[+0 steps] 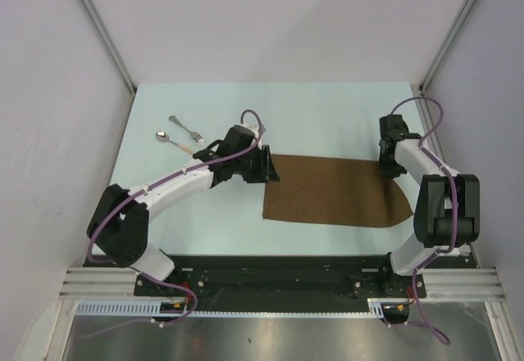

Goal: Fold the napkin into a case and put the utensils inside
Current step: Pick up the rectangle-folded napkin from the center of the board, then fold the rectangle-folded napkin at the center of the board.

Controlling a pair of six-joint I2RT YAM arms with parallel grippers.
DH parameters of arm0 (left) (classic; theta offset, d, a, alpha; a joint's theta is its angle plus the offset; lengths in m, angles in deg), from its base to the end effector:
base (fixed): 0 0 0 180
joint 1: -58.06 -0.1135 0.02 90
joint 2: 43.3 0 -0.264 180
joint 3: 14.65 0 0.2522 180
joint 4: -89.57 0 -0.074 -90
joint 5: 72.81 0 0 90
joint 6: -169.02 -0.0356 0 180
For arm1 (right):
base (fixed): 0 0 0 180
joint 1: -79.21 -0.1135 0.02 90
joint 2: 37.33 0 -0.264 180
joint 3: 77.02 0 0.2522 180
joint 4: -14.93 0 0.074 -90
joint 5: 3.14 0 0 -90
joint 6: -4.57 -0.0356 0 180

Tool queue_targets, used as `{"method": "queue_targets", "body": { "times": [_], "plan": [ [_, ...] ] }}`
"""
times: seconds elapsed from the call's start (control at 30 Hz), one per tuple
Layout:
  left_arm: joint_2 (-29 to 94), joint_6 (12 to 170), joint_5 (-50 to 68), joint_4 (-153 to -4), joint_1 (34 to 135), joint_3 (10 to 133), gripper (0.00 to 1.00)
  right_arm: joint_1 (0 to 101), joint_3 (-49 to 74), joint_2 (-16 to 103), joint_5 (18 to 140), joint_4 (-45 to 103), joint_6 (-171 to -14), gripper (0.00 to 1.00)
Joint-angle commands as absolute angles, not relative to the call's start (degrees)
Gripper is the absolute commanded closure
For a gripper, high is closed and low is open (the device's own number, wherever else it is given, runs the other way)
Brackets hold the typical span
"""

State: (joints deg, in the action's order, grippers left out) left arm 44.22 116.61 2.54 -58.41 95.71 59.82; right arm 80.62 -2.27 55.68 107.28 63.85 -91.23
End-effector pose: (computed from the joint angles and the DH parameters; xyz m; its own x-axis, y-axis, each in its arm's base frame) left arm 0.2565 -0.2092 0.2435 -0.8909 -0.0580 -0.4504 0.2384 0.7843 -0.5727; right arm 0.3146 -0.0202 0.1992 -0.9007 0.1169 -0.4184 0.2506 0.9265 -0.2808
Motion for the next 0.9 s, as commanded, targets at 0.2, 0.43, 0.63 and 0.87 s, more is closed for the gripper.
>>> {"method": "queue_targets", "body": {
  "times": [0.2,0.43,0.63,0.87],
  "plan": [
    [37.56,115.93,2.17,-61.55,90.94,57.12,0.57,59.62,6.60,53.10,102.52,73.51,-100.45,1.00],
    [35.63,116.46,1.02,-62.52,89.70,54.92,0.57,51.00,13.55,60.04,96.12,73.26,-106.43,1.00],
    [35.27,116.81,1.02,-62.52,89.09,53.52,0.57,46.78,16.81,64.44,89.59,70.18,-111.00,1.00],
    [35.27,117.52,0.05,-63.75,88.82,51.93,0.57,45.63,17.25,65.94,83.61,65.17,-117.24,1.00]
  ]
}}
